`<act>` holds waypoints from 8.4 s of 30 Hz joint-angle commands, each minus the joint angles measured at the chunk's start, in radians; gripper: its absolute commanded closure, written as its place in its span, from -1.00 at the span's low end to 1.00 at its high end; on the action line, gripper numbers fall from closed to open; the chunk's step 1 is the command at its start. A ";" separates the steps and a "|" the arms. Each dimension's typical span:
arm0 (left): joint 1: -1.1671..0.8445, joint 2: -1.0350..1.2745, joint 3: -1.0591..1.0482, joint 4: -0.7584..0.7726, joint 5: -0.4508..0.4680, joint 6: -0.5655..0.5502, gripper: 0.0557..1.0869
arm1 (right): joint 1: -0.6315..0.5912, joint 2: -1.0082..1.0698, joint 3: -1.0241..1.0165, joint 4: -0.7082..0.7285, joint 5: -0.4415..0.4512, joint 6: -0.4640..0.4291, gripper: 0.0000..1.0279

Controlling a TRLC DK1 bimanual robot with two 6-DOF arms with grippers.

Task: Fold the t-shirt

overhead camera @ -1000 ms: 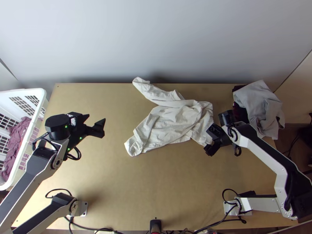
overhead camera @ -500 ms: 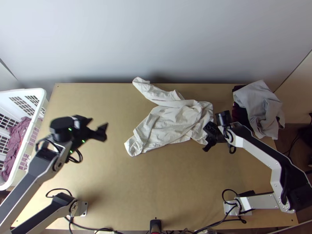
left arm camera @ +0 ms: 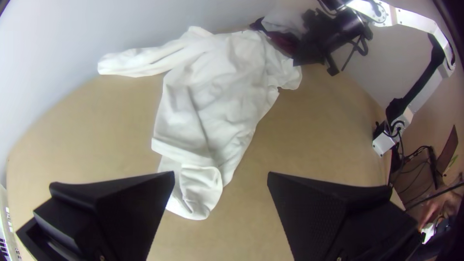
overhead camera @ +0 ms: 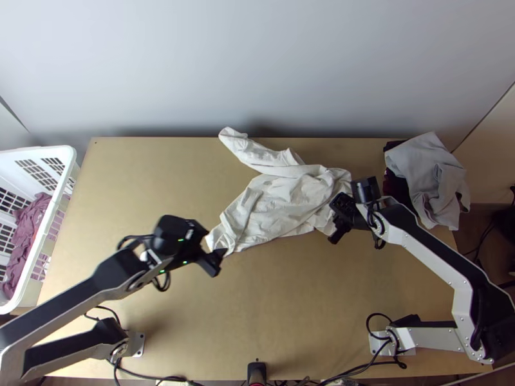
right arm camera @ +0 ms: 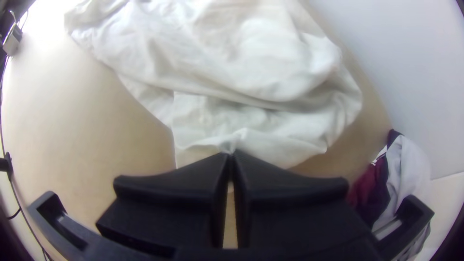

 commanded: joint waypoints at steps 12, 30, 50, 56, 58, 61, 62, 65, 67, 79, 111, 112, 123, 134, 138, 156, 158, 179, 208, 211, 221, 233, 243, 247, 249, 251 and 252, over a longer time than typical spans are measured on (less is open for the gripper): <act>0.042 0.429 0.090 0.089 0.124 -0.230 -0.82 | 0.017 -0.035 0.055 -0.017 0.020 0.041 0.94; 0.094 0.486 0.108 0.188 0.330 -0.361 0.93 | 0.003 -0.030 0.099 -0.017 0.053 0.045 0.94; 0.329 -0.085 0.141 -0.111 0.558 -0.342 0.93 | -0.025 -0.055 0.823 -0.321 -0.010 0.216 0.94; 0.324 -0.084 0.093 -0.154 0.560 -0.344 0.93 | -0.023 -0.007 1.029 -0.321 -0.010 0.309 0.94; 0.321 -0.100 0.090 -0.195 0.569 -0.353 0.93 | -0.023 0.001 1.086 -0.321 -0.010 0.334 0.94; 0.326 -0.114 0.110 -0.312 0.630 -0.358 0.93 | -0.026 0.008 1.146 -0.319 -0.010 0.349 0.94; 0.333 -0.116 0.125 -0.368 0.683 -0.347 0.93 | -0.031 0.010 1.158 -0.319 -0.010 0.355 0.94; 0.507 -0.145 0.150 -0.425 0.937 -0.362 0.93 | -0.037 0.007 1.159 -0.319 -0.010 0.363 0.94; 0.688 -0.113 0.122 -0.324 1.014 -0.508 0.93 | -0.045 0.007 1.147 -0.319 -0.010 0.364 0.94; 1.145 0.311 0.093 -0.152 0.811 -0.684 0.93 | -0.040 -0.013 1.037 -0.284 -0.010 0.381 0.94; 0.548 0.232 0.093 0.132 0.594 -0.595 -0.87 | 0.001 -0.044 0.885 -0.240 -0.010 0.384 0.94; 0.545 0.277 0.104 0.153 0.595 -0.597 -0.87 | 0.001 -0.044 0.885 -0.240 -0.009 0.384 0.94; 0.537 0.608 0.288 0.228 0.555 -0.557 -0.87 | -0.003 -0.055 0.879 -0.246 -0.009 0.380 0.94; 0.499 0.709 0.355 0.228 0.540 -0.588 -0.87 | -0.002 -0.052 0.868 -0.243 -0.006 0.383 0.94; 0.478 0.702 0.357 0.228 0.541 -0.597 -0.84 | -0.006 -0.052 0.862 -0.243 -0.003 0.378 0.94; 0.415 0.714 0.354 0.265 0.541 -0.622 0.93 | -0.022 -0.058 0.831 -0.243 -0.001 0.374 0.94; 0.405 0.690 0.334 0.265 0.541 -0.608 0.93 | -0.026 -0.056 0.828 -0.243 -0.001 0.367 0.94; 0.767 -0.024 0.444 -0.071 0.560 -0.641 0.93 | -0.169 -0.122 0.989 -0.231 -0.001 0.486 0.94; 0.964 -0.597 0.581 -0.151 0.528 -0.803 0.93 | -0.134 -0.621 1.084 -0.200 0.030 0.708 0.95; 0.965 -0.617 0.598 -0.148 0.480 -0.803 0.93 | -0.132 -0.645 1.087 -0.189 0.037 0.717 0.95; 0.973 -0.604 0.783 -0.125 0.354 -0.804 0.93 | -0.062 -0.667 1.133 -0.076 0.132 0.746 0.95; 0.959 -0.639 0.671 -0.151 0.362 -0.691 0.93 | -0.008 -0.674 0.988 -0.161 0.131 0.654 0.95; 0.998 -0.688 0.326 0.035 0.367 -0.606 0.93 | 0.012 -0.771 0.432 0.036 0.132 0.495 0.94; 0.998 -0.670 0.197 0.165 0.367 -0.572 0.93 | 0.010 -0.733 0.253 0.220 0.131 0.415 0.94; 0.998 -0.648 0.139 0.245 0.365 -0.553 0.93 | 0.004 -0.685 0.204 0.288 0.120 0.404 0.95; 0.999 -0.602 0.102 0.303 0.364 -0.537 0.93 | -0.026 -0.618 0.173 0.352 0.105 0.397 0.95; 0.999 -0.576 0.090 0.328 0.364 -0.526 0.93 | -0.052 -0.582 0.159 0.391 0.085 0.401 0.95</act>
